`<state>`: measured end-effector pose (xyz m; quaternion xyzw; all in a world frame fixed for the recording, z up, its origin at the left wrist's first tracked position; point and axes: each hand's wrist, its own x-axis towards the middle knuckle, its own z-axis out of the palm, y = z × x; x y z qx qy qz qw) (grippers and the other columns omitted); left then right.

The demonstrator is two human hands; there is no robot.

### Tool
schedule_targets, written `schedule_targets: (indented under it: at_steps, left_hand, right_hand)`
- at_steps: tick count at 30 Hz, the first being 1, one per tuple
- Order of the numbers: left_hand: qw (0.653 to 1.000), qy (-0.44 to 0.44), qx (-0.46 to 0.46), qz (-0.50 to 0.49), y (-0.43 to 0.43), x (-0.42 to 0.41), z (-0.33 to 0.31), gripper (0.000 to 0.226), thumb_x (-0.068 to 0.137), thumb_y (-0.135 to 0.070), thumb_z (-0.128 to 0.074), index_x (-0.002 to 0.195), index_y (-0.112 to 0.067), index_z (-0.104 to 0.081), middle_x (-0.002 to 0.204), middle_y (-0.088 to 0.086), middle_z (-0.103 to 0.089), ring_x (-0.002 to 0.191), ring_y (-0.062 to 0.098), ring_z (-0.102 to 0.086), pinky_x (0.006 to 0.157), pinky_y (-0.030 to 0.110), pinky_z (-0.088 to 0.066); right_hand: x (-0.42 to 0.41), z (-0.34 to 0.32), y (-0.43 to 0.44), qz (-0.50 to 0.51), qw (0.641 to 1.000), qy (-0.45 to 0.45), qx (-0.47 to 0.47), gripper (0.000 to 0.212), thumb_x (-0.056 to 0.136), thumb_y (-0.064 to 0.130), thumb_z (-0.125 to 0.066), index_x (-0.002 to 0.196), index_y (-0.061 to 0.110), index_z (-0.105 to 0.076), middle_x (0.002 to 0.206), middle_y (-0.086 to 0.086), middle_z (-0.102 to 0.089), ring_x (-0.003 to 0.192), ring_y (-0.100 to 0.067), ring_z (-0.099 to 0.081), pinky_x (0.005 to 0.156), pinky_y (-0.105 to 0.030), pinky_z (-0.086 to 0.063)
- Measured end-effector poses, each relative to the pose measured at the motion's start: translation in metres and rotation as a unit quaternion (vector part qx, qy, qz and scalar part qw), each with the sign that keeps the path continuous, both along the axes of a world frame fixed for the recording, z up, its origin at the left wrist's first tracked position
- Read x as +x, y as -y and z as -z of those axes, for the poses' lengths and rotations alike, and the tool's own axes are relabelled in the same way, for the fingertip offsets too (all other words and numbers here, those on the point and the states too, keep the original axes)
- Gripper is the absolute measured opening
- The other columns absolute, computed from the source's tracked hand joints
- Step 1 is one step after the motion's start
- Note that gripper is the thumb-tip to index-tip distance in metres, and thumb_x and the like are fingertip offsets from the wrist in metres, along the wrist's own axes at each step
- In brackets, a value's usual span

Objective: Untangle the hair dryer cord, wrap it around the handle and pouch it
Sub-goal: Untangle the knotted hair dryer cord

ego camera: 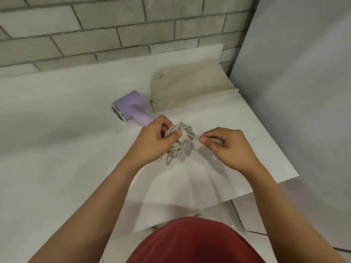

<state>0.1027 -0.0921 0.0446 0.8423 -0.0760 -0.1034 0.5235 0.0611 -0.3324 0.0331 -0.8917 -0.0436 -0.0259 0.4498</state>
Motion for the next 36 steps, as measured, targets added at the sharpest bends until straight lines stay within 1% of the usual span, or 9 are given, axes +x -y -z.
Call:
schedule_targets:
  at_steps: [3,5,8,13,17,22,25,30,36]
  left_hand:
    - [0.997,0.007,0.076,-0.002,0.014,0.000,-0.004,0.039,0.083,-0.066,-0.069,0.090,-0.031,-0.054,0.072,-0.001,-0.073,0.069,0.018,-0.069,0.068,0.039,-0.055]
    - [0.993,0.025,0.116,0.002,0.020,0.000,-0.006,0.030,0.092,-0.063,-0.061,0.098,-0.035,-0.059,0.070,-0.003,-0.073,0.069,0.012,-0.070,0.072,0.040,-0.057]
    - [0.991,0.049,0.122,0.003,0.026,-0.004,-0.006,0.025,0.104,-0.049,-0.052,0.103,-0.031,-0.069,0.080,-0.009,-0.075,0.073,0.005,-0.071,0.074,0.038,-0.059]
    - [0.999,0.020,0.029,-0.002,0.022,-0.018,0.003,0.019,0.108,-0.036,-0.051,0.112,-0.029,-0.068,0.100,-0.014,-0.073,0.095,0.009,-0.071,0.080,0.024,-0.056]
    - [1.000,-0.013,-0.029,-0.003,0.008,-0.027,0.007,0.022,0.109,-0.034,-0.048,0.117,-0.028,-0.068,0.105,-0.008,-0.074,0.101,0.014,-0.069,0.090,0.035,-0.057]
    - [0.993,-0.020,-0.118,-0.013,-0.011,-0.031,0.004,0.023,0.110,-0.026,-0.048,0.120,-0.021,-0.068,0.112,0.000,-0.074,0.109,0.025,-0.068,0.100,0.047,-0.055]
    - [0.993,0.045,-0.104,-0.016,-0.019,-0.032,0.004,0.021,0.109,-0.023,-0.051,0.120,-0.019,-0.069,0.115,-0.005,-0.072,0.109,0.018,-0.068,0.096,0.035,-0.054]
    - [0.965,0.258,-0.033,0.016,-0.025,-0.031,0.005,0.020,0.100,-0.021,-0.067,0.119,-0.018,-0.074,0.113,-0.004,-0.070,0.105,0.016,-0.068,0.091,0.025,-0.052]
    - [0.896,0.442,0.010,0.033,-0.031,-0.025,0.020,0.030,0.088,-0.005,-0.083,0.116,-0.012,-0.078,0.110,0.004,-0.072,0.103,0.026,-0.067,0.096,0.043,-0.055]
  right_hand:
    - [0.001,-0.002,0.006,0.001,0.992,0.057,-0.114,0.013,0.098,0.038,-0.071,0.100,0.031,-0.082,0.098,0.014,-0.078,0.091,-0.011,-0.072,0.080,-0.039,-0.058]
    - [0.000,0.000,0.005,0.001,0.986,0.069,-0.149,0.014,0.098,0.037,-0.071,0.100,0.028,-0.082,0.097,0.010,-0.078,0.089,-0.018,-0.072,0.074,-0.043,-0.058]
    - [-0.001,0.005,0.009,-0.019,0.992,0.037,-0.123,0.015,0.099,0.039,-0.068,0.105,0.031,-0.079,0.101,0.013,-0.077,0.093,-0.014,-0.071,0.080,-0.041,-0.058]
    - [-0.002,0.022,0.022,-0.129,0.990,-0.054,-0.027,0.038,0.098,0.040,-0.069,0.135,0.036,-0.064,0.118,0.030,-0.062,0.110,0.007,-0.059,0.088,-0.009,-0.047]
    - [-0.003,0.034,0.018,-0.095,0.994,-0.051,-0.006,0.048,0.098,0.029,-0.071,0.145,0.034,-0.058,0.140,0.021,-0.056,0.118,0.010,-0.054,0.100,-0.010,-0.043]
    - [-0.004,0.026,0.002,-0.129,0.980,-0.101,0.116,0.061,0.093,0.024,-0.079,0.145,0.042,-0.055,0.133,0.023,-0.064,0.121,-0.003,-0.064,0.098,-0.020,-0.054]
    - [-0.005,0.021,-0.011,-0.137,0.967,-0.119,0.176,0.052,0.088,0.037,-0.081,0.136,0.042,-0.063,0.121,0.019,-0.070,0.108,-0.011,-0.072,0.091,-0.023,-0.059]
    - [-0.009,0.025,-0.029,-0.044,0.994,0.000,0.103,0.020,0.091,0.053,-0.075,0.105,0.040,-0.079,0.102,0.024,-0.077,0.091,-0.006,-0.072,0.071,-0.014,-0.050]
    - [-0.014,0.030,-0.054,0.044,0.993,0.087,0.060,0.015,0.097,0.048,-0.072,0.102,0.035,-0.077,0.084,0.024,-0.072,0.072,-0.005,-0.066,0.066,-0.008,-0.042]
